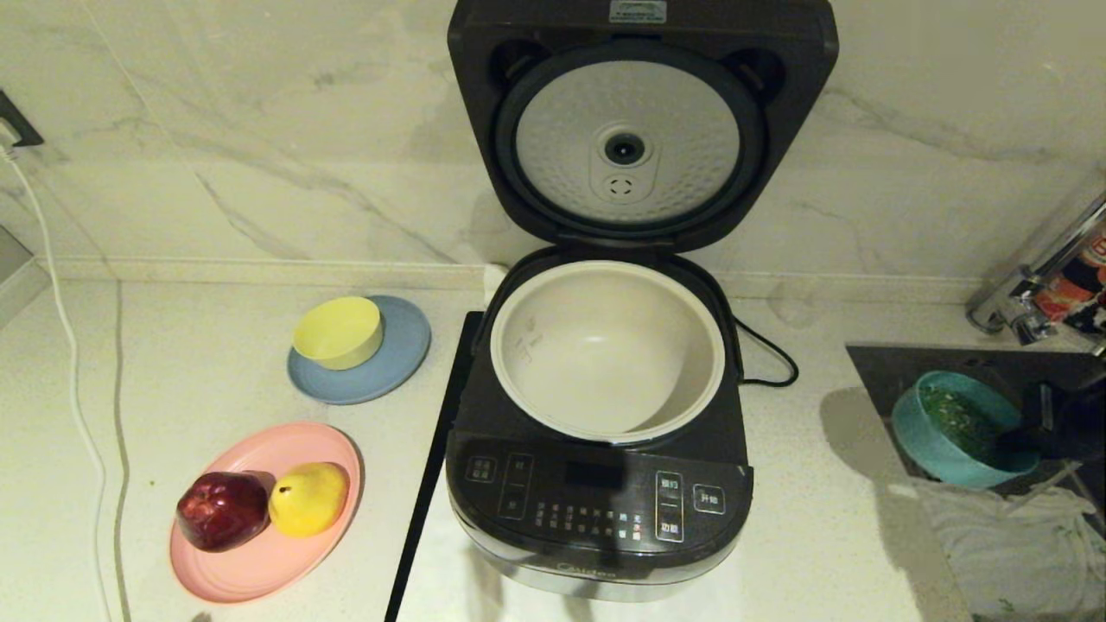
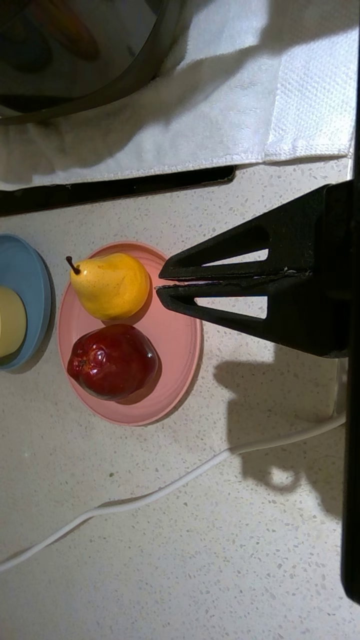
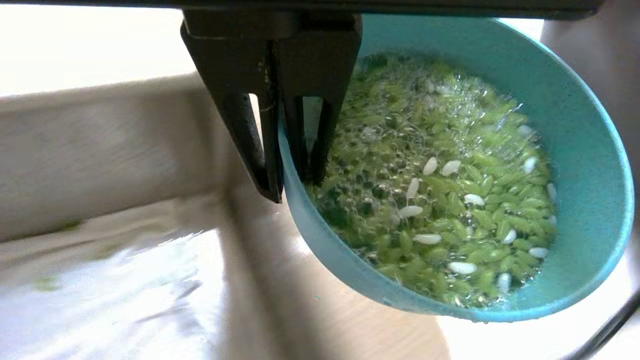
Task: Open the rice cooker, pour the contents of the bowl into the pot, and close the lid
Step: Pour the water from the bowl into the rice cooker
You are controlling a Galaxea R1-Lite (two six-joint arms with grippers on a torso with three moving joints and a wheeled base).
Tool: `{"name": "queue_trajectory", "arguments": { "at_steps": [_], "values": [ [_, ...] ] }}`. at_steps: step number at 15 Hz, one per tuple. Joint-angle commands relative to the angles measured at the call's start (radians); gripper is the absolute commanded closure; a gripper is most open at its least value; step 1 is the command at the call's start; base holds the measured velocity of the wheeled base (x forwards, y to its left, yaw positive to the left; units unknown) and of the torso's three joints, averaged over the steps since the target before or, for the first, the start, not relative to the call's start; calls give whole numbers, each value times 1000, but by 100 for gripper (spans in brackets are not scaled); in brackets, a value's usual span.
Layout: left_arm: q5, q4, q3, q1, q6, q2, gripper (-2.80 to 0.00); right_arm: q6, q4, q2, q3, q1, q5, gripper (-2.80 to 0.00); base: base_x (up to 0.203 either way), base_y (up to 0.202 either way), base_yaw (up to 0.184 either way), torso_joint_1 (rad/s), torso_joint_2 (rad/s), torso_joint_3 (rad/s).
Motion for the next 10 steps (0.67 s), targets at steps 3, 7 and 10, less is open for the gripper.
{"name": "queue_trajectory", "arguments": {
  "at_steps": [3,7,10],
  "values": [
    [0,0,0,0,0,-1,0,55,137,-131,-100,226,-46,0,0,0,0,0,0,0],
    [0,0,0,0,0,-2,0,89,215,-133,-217,408,-144,0,0,0,0,0,0,0],
    [0,0,0,0,0,-2,0,98,253,-101,-322,507,-195,0,0,0,0,0,0,0]
  ]
}}
